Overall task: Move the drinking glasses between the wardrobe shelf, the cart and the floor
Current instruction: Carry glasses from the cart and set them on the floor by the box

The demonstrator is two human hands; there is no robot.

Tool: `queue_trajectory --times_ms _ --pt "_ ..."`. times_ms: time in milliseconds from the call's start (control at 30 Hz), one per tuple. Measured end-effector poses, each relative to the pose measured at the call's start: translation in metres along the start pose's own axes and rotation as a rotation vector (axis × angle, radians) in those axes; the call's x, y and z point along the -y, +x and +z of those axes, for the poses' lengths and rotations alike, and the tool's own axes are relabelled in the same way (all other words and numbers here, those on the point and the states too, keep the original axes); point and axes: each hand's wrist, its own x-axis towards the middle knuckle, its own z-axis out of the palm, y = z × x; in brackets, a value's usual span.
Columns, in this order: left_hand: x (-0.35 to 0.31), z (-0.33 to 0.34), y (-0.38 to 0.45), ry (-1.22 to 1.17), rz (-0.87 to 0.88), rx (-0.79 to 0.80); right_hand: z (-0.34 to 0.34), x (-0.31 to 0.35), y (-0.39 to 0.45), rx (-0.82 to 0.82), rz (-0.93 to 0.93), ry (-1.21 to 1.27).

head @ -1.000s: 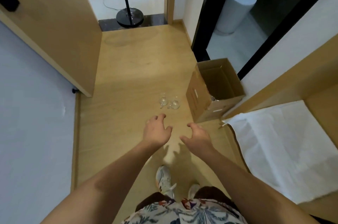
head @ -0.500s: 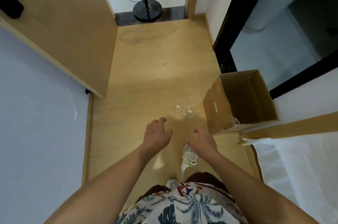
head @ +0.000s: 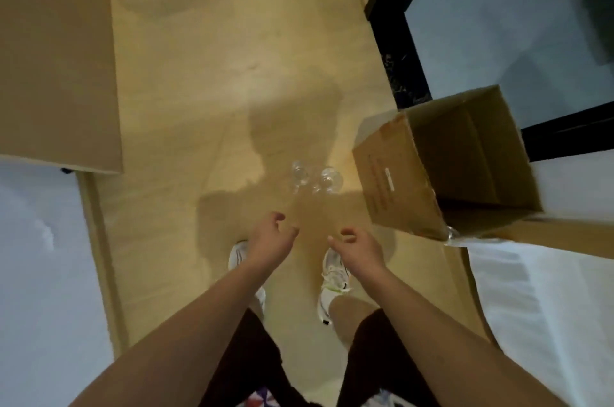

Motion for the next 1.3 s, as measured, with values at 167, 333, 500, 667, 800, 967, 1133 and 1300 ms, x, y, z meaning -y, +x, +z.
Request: queue_trajectory --times_ms 167,333,500,667,800,967,1133,1300 --pt "0.017 0.020 0.126 0.011 0.016 0.019 0.054 -0.019 0.116 0.041 0.215 0.311" --pt "0.054 0.076 0.233 -0.025 -0.022 0.049 0.111 -0.045 0.244 0.039 0.330 0.570" --pt "0.093 0.137 0.329 -0.048 -0.102 0.019 0.163 -0.054 0.347 0.081 0.366 0.834" --pt "0.103 0.170 0.399 -0.199 -0.045 0.101 0.200 -0.050 0.423 0.102 0.302 1.178" --pt "0.107 0.177 0.419 -0.314 -0.091 0.162 0.211 -0.052 0.449 0.110 0.322 1.286" --pt "0.086 0.162 0.382 -0.474 -0.117 0.186 0.179 -0.054 0.414 0.132 0.357 1.175" --pt "0.022 0.090 0.260 -0.476 -0.160 0.170 0.104 -0.025 0.285 0.227 0.410 0.917" --pt "-0.079 -0.013 0.111 -0.600 -0.162 0.180 0.020 0.064 0.134 0.238 0.302 0.862"
